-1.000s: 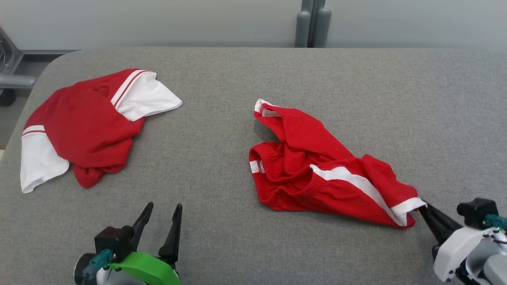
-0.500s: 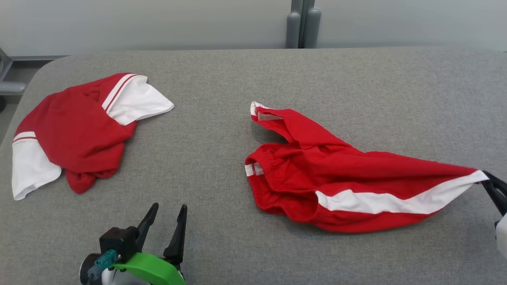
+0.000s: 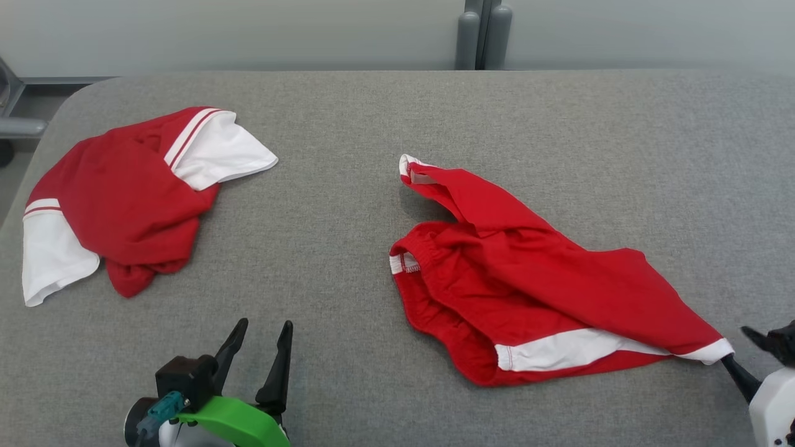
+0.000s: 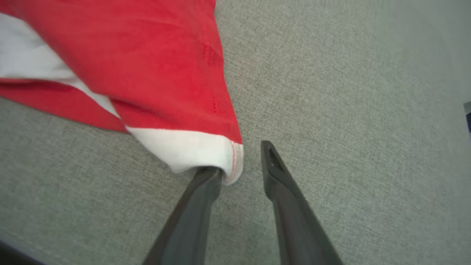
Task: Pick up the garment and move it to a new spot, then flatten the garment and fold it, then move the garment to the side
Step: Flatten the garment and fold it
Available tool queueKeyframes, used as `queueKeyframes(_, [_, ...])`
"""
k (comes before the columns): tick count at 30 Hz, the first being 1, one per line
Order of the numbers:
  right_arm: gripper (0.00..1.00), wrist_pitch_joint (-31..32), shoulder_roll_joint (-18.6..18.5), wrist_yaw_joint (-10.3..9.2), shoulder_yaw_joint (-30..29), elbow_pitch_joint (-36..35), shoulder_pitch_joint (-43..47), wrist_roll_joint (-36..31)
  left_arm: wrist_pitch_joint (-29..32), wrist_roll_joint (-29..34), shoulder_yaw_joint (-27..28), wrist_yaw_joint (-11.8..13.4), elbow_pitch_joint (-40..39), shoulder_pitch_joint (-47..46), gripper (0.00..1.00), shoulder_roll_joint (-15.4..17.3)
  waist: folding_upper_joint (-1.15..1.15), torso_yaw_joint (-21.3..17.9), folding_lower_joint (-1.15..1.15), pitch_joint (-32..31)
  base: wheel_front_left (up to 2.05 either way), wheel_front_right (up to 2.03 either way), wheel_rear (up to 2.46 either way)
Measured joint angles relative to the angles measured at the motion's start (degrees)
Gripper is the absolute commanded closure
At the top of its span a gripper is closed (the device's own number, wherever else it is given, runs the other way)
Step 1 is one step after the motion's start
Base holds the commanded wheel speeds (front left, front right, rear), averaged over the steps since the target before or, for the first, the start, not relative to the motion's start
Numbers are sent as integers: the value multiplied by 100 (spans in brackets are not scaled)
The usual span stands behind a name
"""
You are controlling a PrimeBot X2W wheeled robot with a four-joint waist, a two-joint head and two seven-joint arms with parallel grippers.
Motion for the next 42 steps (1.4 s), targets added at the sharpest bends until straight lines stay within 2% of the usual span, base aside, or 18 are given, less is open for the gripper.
queueKeyframes(9, [0, -137, -168, -290, -371, -257, -333, -62, 20, -69, -54, -14, -7, 2, 0, -21, 0, -117, 0, -65, 0, 0, 0])
queueKeyframes(18, [0, -193, -122, -401, -458, -688, -376, -60, 305, -269, -425, -263, -372, -27, 0, -369, 0, -412, 0, -112, 0, 0, 0])
queueKeyframes(27, [0, -134, -163, -404, -402, -341, -69, 42, 435, -265, -417, -254, -409, -103, 0, -315, 0, -733, 0, -71, 0, 0, 0])
queueKeyframes(31, [0, -143, -142, -512, -537, -219, 161, 237, 458, -234, -421, -253, -437, -108, 0, -290, 0, -760, 0, -33, 0, 0, 0])
queueKeyframes(36, [0, -257, -37, -748, -833, -425, 144, 336, 489, -234, -403, -245, -543, -108, 0, -272, 0, -743, 0, -25, 0, 0, 0])
queueKeyframes(42, [0, -321, 130, -802, -904, -844, 131, 339, 508, -238, -410, -201, -565, -108, 0, -283, 0, -744, 0, -55, 0, 0, 0])
